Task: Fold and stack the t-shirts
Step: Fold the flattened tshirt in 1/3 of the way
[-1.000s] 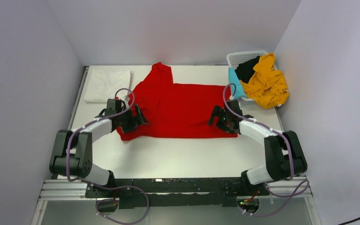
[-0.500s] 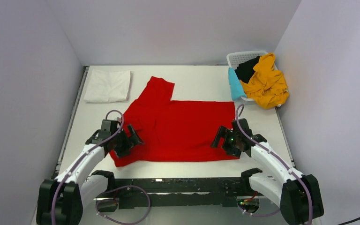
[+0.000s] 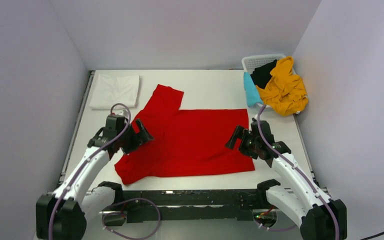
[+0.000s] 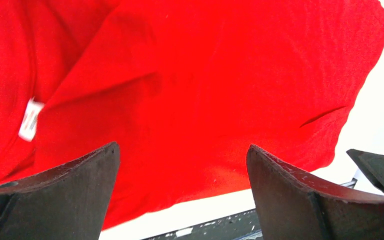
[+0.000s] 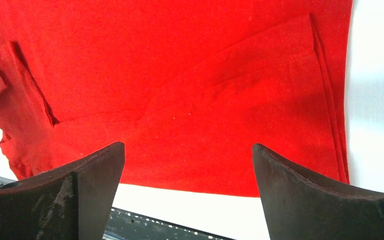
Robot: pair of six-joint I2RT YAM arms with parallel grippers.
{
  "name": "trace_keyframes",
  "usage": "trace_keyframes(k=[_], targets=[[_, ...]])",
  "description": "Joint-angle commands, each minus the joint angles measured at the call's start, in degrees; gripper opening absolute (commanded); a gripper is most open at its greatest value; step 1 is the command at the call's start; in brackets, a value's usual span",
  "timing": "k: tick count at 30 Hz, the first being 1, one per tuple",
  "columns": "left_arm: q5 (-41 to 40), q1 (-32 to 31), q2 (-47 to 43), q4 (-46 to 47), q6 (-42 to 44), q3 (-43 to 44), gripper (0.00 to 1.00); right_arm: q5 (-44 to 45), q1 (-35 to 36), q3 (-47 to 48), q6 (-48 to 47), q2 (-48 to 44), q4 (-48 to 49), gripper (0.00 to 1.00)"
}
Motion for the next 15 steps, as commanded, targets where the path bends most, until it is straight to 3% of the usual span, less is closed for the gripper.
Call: trace_keyframes(k=[1,12,15], targets=[[2.66,-0.18,9.06,8.66,3.11,3.85,0.99,1.31,0.23,2.47,-1.12,1.37,3.06,1.00],[3.39,-0.15,22.50,10.61,6.08,8.19,0.99,3.48,0.10,5.09,-2.44,7.23,5.60,1.00],[-0.79,-0.09,25.68,11.09,6.80,10.38,0.99,4.79,0.14,5.99,-3.08,8.28,6.60,1.00]])
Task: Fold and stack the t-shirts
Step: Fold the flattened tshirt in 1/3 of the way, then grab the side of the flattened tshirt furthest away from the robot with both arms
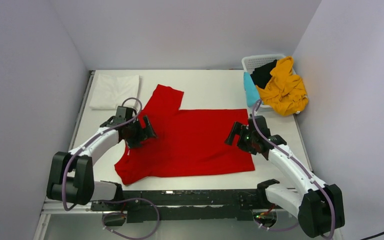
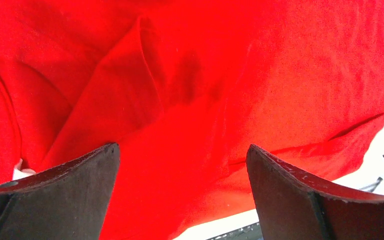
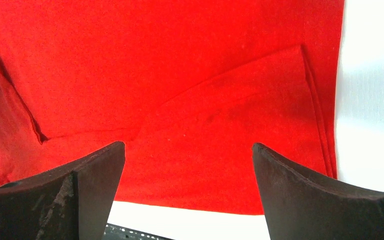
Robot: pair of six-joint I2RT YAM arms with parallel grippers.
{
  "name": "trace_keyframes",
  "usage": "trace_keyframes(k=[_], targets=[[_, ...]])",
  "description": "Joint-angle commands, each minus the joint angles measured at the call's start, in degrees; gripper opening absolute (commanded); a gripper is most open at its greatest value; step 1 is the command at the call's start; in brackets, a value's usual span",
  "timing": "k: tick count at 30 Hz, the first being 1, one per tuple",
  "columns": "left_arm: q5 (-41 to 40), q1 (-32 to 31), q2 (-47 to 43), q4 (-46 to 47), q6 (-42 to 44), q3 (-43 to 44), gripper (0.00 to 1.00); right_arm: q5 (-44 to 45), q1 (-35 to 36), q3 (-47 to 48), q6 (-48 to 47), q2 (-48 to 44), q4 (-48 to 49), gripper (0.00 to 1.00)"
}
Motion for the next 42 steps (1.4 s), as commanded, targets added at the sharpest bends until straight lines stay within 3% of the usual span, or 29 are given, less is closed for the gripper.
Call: trace_keyframes(k=[1,3,12,18,21,26,30,42], targets=[[-5.79,0.12,4.16,3.51,2.05,5.10,1.00,2.98,0.12,3.38,-1.59,1.17,4.09,1.00],[-9.79,0.85,7.19,5.27,1.51,7.45,0.99,3.33,0.09,3.67,-2.12,1.85,5.37,1.00],[-7.14,3.07,18.17,7.92,5.35,29.84,0.99,12.33,-0.08,9.16,-3.09,6.11,12.36,1.00],[-2.17,2.34,35.98,3.28,14.62,54.84,0.99,13.05,-0.14,12.55,-4.05,12.40,14.42,1.00],[-4.06,1.54,46.60,-3.33,21.76,71.45,0.99,13.13,-0.23,13.73,-5.17,15.15,13.69,1.00],[-9.79,0.18,58.08,-0.64,28.57,86.73,0.99,12.81,-0.60,14.14,-6.39,18.42,13.86,1.00],[-10.16,0.18,61.52,4.64,27.66,87.49,0.99,11.98,-0.83,14.00,-6.21,20.07,14.08,1.00],[-6.56,0.18,70.03,9.33,10.80,87.04,0.99,11.70,-0.95,12.12,-6.60,18.08,14.12,1.00]])
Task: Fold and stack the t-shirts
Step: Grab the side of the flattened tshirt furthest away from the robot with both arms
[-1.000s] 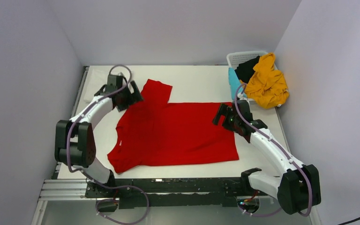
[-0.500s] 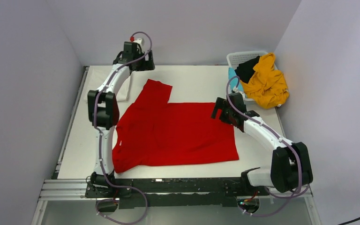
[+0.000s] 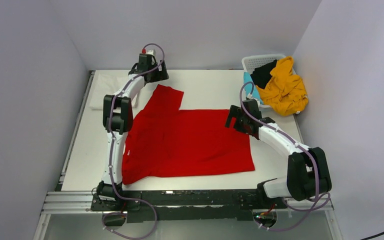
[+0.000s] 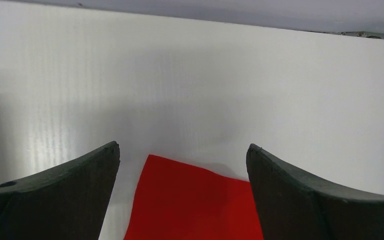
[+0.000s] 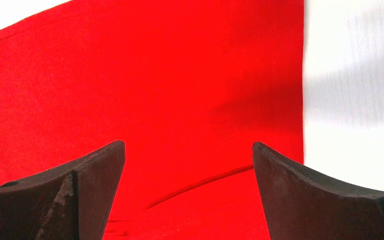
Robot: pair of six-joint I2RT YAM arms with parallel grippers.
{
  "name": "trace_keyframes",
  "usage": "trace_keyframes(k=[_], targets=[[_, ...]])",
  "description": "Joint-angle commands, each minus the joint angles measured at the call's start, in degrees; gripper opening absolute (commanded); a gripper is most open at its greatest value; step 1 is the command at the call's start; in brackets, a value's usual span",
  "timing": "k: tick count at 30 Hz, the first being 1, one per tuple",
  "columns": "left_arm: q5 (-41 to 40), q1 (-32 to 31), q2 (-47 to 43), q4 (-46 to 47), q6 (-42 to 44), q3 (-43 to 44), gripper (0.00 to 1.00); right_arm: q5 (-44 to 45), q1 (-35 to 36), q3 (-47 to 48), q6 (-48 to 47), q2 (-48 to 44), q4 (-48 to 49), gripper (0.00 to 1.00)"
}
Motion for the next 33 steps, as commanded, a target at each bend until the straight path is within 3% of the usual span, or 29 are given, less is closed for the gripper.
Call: trace_keyframes(k=[1,14,19,28,31,33], targets=[[2.86,-0.04,1.45,3.06,-6.39,0.27,1.00,0.98,-0.22,0.03,-1.09,-3.10,2.22,1.00],[17.27,-0.44,5.06,-5.73,-8.39,-0.54,0.99,0.23,-0.49,-2.80,-1.21,-5.93,4.15,1.00],[14.05,-1.92,4.45,-9.68,-5.35,-0.46,0.83,0.12,-0.55,-3.42,-0.94,-6.54,4.37,1.00],[-3.20,-4.83,2.17,-19.73,1.45,1.04,0.59,-0.02,-0.52,-2.91,-0.21,-5.83,4.20,1.00],[-3.26,-5.05,2.26,-20.51,2.46,0.89,0.45,0.27,-0.52,-2.64,-0.07,-5.62,4.12,1.00],[-2.51,-5.05,2.18,-20.46,3.38,0.67,0.28,1.15,-0.50,-2.27,0.08,-5.37,3.92,1.00]])
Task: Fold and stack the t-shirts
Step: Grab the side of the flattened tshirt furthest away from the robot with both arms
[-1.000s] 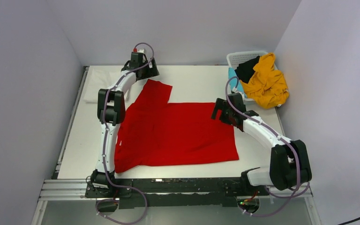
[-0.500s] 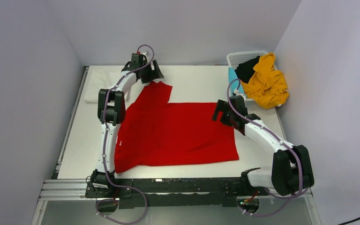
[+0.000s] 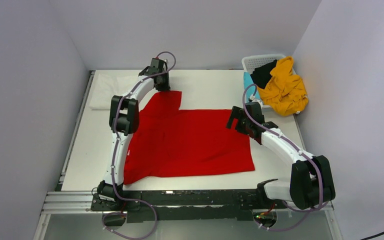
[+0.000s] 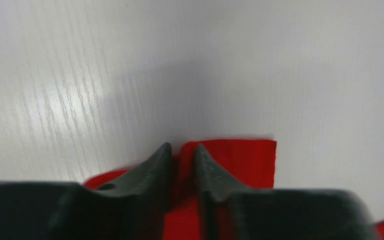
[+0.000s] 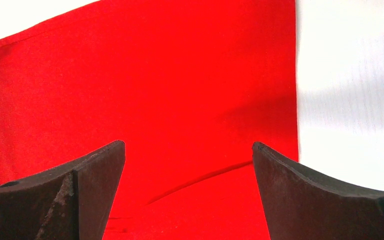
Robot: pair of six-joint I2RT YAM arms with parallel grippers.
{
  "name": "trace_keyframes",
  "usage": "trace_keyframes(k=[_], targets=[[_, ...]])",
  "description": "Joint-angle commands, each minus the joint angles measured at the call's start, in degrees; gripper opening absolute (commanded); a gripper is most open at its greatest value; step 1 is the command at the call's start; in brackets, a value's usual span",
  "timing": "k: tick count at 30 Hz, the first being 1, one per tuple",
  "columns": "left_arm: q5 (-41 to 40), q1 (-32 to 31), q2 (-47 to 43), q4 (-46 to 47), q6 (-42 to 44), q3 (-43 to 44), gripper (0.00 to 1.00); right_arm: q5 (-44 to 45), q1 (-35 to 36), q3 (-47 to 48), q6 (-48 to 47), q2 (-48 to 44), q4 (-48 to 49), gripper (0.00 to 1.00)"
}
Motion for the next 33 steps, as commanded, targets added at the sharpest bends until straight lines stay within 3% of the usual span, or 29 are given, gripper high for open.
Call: trace_keyframes(k=[1,2,3,8,17,24,33], targets=[[-2.08,-0.35,-0.03,-8.97,3.29,-0.76,0.14,1.69,-0.19,1.72,0.55,-0.07,1.46,1.00],[-1.99,-0.35,-0.18,-8.80,3.41,-0.96,0.02,2.41,-0.22,2.23,0.69,0.36,1.27,1.00],[-1.94,-0.35,-0.37,-8.62,3.63,-1.25,0.00,3.38,-0.20,2.87,0.83,0.98,0.77,1.00],[-1.69,-0.35,-4.78,-5.49,4.11,-4.91,0.00,9.03,-0.09,10.41,2.87,7.72,-2.97,1.00],[-0.41,-0.70,-15.24,0.65,4.00,-14.58,0.00,20.88,0.66,36.07,6.73,34.11,-15.71,0.96],[0.29,-1.18,-18.13,1.83,3.36,-19.03,0.00,30.61,0.77,48.81,9.69,47.09,-22.70,0.96],[0.72,-1.48,-25.84,6.86,0.47,-30.11,0.00,31.45,0.94,46.82,10.83,49.04,-24.18,0.89]])
